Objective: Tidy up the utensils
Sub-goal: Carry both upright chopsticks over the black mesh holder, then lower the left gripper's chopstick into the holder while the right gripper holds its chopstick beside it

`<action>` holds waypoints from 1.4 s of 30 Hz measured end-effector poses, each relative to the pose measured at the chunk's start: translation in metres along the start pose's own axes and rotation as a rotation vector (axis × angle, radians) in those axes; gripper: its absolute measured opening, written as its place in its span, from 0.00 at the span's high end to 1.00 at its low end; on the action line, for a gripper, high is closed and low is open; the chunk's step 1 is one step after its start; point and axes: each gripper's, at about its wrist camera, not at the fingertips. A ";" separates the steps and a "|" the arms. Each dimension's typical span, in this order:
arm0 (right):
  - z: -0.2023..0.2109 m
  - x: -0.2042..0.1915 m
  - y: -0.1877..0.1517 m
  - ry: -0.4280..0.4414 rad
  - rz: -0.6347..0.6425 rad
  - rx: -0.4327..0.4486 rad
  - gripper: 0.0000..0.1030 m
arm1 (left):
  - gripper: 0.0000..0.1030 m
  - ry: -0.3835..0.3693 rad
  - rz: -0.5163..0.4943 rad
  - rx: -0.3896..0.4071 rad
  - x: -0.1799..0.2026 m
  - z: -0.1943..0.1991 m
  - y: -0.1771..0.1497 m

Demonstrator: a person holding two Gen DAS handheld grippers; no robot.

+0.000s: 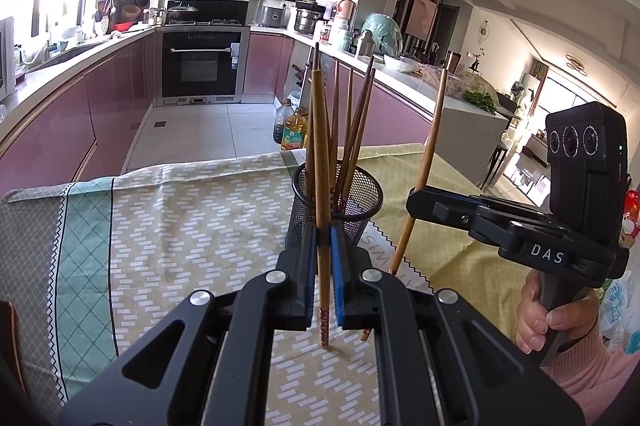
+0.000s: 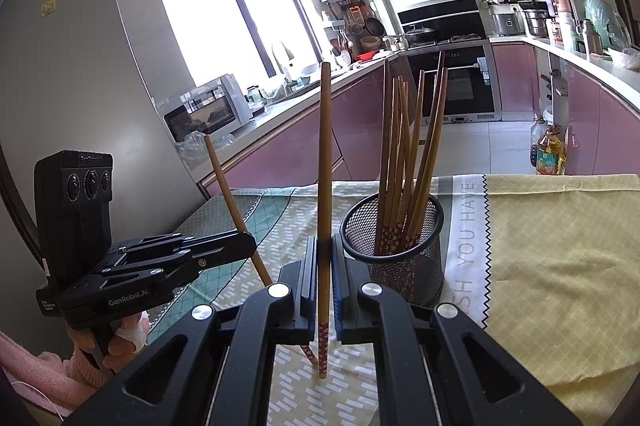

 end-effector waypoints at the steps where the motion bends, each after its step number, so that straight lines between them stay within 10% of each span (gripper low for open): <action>1: 0.000 0.000 0.000 0.000 0.000 0.000 0.94 | 0.93 0.000 0.000 0.000 0.000 0.000 0.000; 42: 0.001 0.000 0.018 -0.002 0.012 0.040 0.94 | 0.93 0.001 -0.026 0.025 0.006 0.001 0.012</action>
Point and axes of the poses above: each gripper's, at about its wrist camera, not at the fingertips, and z roughly against the way its jaws point, x to its right, y to its top, and after that the axes turned 10 degrees about -y, right-handed
